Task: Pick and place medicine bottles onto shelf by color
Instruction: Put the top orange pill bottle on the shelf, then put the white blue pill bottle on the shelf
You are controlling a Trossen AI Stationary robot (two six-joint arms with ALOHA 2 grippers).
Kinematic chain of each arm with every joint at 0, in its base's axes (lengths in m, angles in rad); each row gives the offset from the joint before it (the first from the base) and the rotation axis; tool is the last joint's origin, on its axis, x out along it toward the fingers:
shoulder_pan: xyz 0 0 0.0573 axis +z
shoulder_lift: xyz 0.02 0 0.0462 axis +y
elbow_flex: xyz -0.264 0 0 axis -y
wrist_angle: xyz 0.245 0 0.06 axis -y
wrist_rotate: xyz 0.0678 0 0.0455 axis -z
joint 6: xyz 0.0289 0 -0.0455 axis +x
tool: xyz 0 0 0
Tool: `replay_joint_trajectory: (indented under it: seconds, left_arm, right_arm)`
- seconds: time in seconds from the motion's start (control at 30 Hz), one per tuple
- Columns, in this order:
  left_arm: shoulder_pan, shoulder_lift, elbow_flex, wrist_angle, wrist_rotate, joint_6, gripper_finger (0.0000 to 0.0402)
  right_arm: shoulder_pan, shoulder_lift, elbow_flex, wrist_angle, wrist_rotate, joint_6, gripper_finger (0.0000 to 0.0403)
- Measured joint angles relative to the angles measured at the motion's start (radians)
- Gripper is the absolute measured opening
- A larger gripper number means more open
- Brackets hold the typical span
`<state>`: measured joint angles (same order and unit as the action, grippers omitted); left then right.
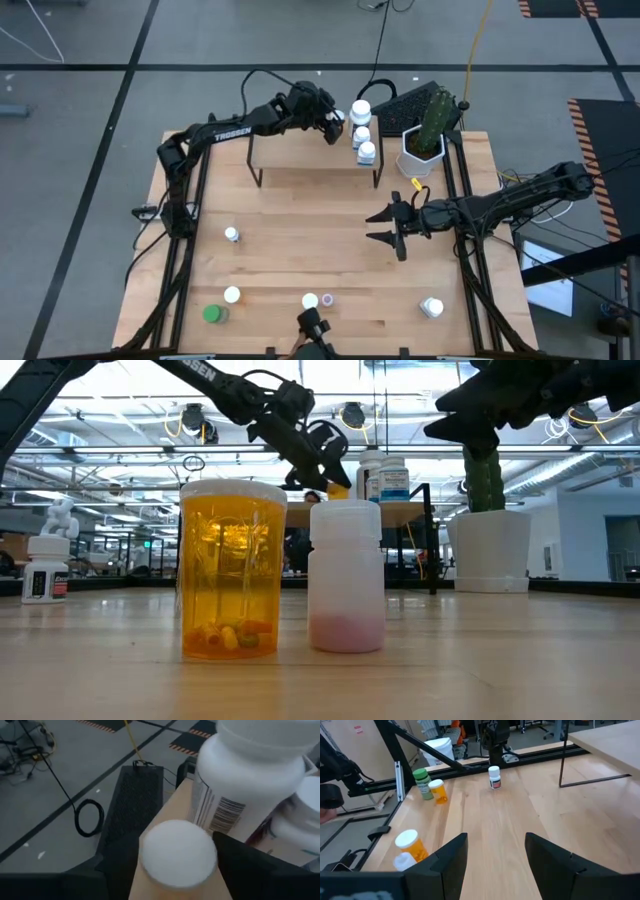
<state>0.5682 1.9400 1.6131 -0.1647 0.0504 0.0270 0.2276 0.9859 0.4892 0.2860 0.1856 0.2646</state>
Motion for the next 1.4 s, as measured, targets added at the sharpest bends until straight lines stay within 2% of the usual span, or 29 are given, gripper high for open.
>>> replay_joint_trajectory:
  seconds: [0.2, 0.33, 0.47, 0.63, 0.73, 0.87, 1.03, 1.17, 1.23, 1.3, 1.4]
  left_arm:
    - [-0.001, 0.0, 0.0, 0.002, -0.063, -0.022, 0.0312]
    - [-0.009, -0.016, 0.0, -0.01, -0.051, -0.033, 0.0345]
    - [-0.052, -0.083, -0.001, 0.004, -0.022, -0.085, 0.0363]
    - [-0.15, -0.195, -0.001, -0.006, -0.037, -0.002, 0.036]
    - [-0.246, -0.25, 0.001, -0.013, -0.051, 0.046, 0.0346]
    - [-0.402, -0.266, 0.001, -0.024, -0.051, 0.084, 0.0322]
    - [-0.595, -0.236, 0.0, -0.026, -0.057, 0.085, 0.0298]
    - [-0.71, -0.187, 0.0, -0.015, -0.068, 0.084, 0.0284]
    - [-0.754, -0.155, 0.0, 0.014, -0.116, 0.084, 0.0278]
    - [-0.784, -0.117, 0.0, 0.046, -0.189, 0.096, 0.0273]
    - [-0.807, -0.058, -0.001, 0.058, -0.28, 0.096, 0.0268]
  right_arm:
    - [0.006, 0.0, 0.0, 0.023, 0.0, 0.0, 0.0194]
    - [0.03, 0.0, 0.0, 0.024, 0.001, -0.019, 0.0194]
    - [0.052, 0.0, 0.0, 0.024, 0.0, -0.137, 0.0194]
    - [0.099, 0.0, -0.031, 0.105, -0.015, -0.206, 0.0194]
    - [0.139, 0.019, -0.084, 0.267, -0.077, -0.267, 0.0194]
    - [0.21, 0.077, -0.129, 0.437, -0.082, -0.344, 0.0202]
    - [0.288, 0.16, -0.126, 0.384, 0.022, -0.358, 0.0227]
    - [0.341, 0.181, -0.12, 0.302, 0.184, -0.327, 0.0251]
    - [0.358, 0.16, -0.119, 0.223, 0.233, -0.303, 0.026]
    - [0.371, 0.121, -0.116, 0.131, 0.232, -0.262, 0.0266]
    - [0.392, 0.048, -0.071, -0.115, 0.23, -0.173, 0.0274]
